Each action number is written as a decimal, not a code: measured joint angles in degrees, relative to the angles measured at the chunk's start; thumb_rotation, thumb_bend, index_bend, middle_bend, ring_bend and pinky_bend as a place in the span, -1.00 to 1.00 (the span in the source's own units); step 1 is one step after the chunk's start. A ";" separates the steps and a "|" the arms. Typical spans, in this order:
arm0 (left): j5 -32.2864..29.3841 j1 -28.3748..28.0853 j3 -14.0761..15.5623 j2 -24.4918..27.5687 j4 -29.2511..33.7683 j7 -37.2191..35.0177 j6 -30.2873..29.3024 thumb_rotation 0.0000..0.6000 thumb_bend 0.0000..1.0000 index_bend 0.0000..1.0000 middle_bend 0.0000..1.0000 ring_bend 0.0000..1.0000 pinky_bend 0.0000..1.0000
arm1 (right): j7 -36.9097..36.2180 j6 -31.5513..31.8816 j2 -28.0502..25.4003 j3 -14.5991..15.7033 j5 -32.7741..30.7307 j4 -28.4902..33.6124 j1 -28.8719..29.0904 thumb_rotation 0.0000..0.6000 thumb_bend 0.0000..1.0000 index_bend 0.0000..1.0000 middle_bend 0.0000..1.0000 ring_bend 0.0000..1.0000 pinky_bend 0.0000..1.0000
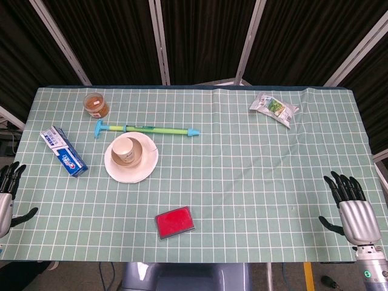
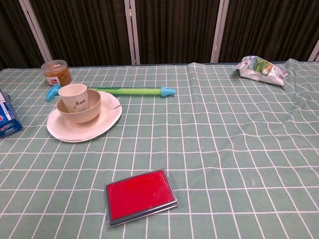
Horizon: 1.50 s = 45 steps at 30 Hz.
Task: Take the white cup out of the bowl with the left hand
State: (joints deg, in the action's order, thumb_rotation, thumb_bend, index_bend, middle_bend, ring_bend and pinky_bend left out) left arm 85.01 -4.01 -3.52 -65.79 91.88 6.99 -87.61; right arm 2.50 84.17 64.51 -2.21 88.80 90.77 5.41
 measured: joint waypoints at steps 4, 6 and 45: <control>0.24 -0.06 0.08 -0.07 0.18 0.36 -0.02 1.00 -0.94 -1.00 -1.00 -1.00 -1.00 | -0.28 0.28 -0.21 0.06 0.02 0.01 -0.20 1.00 -0.82 -0.89 -1.00 -1.00 -1.00; 0.42 -0.14 0.18 -0.16 0.22 0.60 0.06 1.00 -0.94 -1.00 -1.00 -1.00 -1.00 | -0.39 0.52 -0.32 0.10 0.12 0.08 -0.33 1.00 -0.82 -0.89 -1.00 -1.00 -1.00; -12.35 -23.01 -10.86 -14.60 -10.13 10.75 23.24 1.00 -0.61 -0.08 -1.00 -1.00 -1.00 | -3.61 -1.37 -0.88 -0.18 -0.92 -0.29 0.39 1.00 -0.82 -0.89 -1.00 -1.00 -1.00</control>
State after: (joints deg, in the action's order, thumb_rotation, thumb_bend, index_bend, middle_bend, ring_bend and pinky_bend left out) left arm 72.66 -27.02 -14.38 -80.39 81.74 17.74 -64.38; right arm -1.11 82.80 63.63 -2.39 87.88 90.47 5.80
